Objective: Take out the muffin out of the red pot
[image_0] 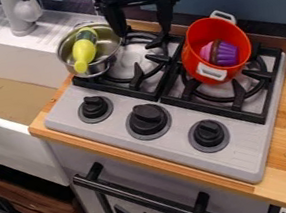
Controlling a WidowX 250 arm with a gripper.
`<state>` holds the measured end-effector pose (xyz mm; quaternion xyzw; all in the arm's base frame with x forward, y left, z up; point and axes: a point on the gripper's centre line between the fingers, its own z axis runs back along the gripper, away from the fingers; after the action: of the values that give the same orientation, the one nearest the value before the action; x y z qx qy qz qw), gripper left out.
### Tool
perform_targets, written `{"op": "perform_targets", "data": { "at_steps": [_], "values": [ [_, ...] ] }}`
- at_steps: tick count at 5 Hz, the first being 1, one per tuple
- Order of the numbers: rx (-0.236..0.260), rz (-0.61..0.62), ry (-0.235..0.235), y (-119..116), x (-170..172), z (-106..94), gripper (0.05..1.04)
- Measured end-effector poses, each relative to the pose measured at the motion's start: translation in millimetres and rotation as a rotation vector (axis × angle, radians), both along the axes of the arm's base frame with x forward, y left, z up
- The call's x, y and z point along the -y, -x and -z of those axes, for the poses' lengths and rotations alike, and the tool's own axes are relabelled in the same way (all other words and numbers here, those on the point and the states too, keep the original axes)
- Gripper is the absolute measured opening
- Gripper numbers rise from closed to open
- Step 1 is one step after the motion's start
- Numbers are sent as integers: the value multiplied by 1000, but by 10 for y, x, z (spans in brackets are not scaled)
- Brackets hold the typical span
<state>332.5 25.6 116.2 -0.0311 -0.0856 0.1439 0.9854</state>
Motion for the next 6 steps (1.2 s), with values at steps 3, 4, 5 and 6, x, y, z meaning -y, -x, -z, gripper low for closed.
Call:
{"op": "perform_targets", "data": {
  "at_steps": [3, 4, 5, 6],
  "values": [
    [-21, -21, 5, -69, 302, 47, 1001],
    [8, -28, 1, -128, 415, -4, 1001],
    [47, -30, -27, -208, 556, -118, 1000],
    [31, -5, -69, -239, 741, 3, 1001]
  ]
}}
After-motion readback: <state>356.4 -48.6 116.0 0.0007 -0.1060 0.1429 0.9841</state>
